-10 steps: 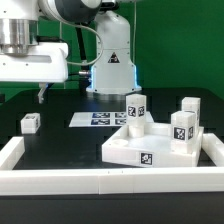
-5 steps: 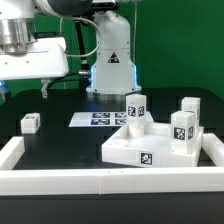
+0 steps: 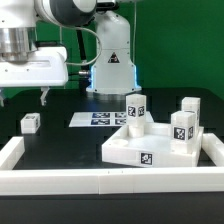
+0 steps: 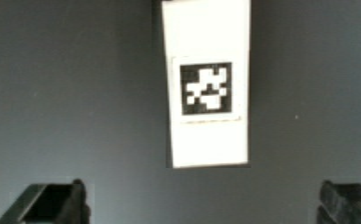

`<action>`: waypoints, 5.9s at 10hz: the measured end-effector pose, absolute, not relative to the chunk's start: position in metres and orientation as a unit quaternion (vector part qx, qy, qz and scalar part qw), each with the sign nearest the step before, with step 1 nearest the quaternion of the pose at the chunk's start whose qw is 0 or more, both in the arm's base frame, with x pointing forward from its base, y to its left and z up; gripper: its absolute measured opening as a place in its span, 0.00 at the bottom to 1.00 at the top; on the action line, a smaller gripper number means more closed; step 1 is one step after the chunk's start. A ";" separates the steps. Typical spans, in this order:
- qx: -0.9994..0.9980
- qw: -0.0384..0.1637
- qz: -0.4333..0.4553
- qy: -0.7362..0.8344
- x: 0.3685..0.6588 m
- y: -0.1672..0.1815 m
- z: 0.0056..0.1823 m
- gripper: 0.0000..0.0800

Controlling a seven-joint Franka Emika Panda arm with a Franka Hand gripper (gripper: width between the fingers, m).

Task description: Assemble square table

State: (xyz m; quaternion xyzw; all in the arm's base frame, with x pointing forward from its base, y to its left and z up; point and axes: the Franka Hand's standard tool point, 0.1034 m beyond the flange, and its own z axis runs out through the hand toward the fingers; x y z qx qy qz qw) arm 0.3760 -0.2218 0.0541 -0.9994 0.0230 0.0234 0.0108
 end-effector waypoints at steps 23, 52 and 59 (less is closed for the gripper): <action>-0.930 0.022 0.367 -0.001 0.353 -0.207 0.017 0.81; -0.996 0.037 0.067 0.052 0.464 -0.136 0.090 0.36; -0.992 -0.037 -0.104 0.063 0.462 -0.149 0.088 0.36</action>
Offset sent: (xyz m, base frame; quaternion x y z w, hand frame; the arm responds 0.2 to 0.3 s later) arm 0.0000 0.0000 0.0000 0.0000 -0.1296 0.0000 0.9916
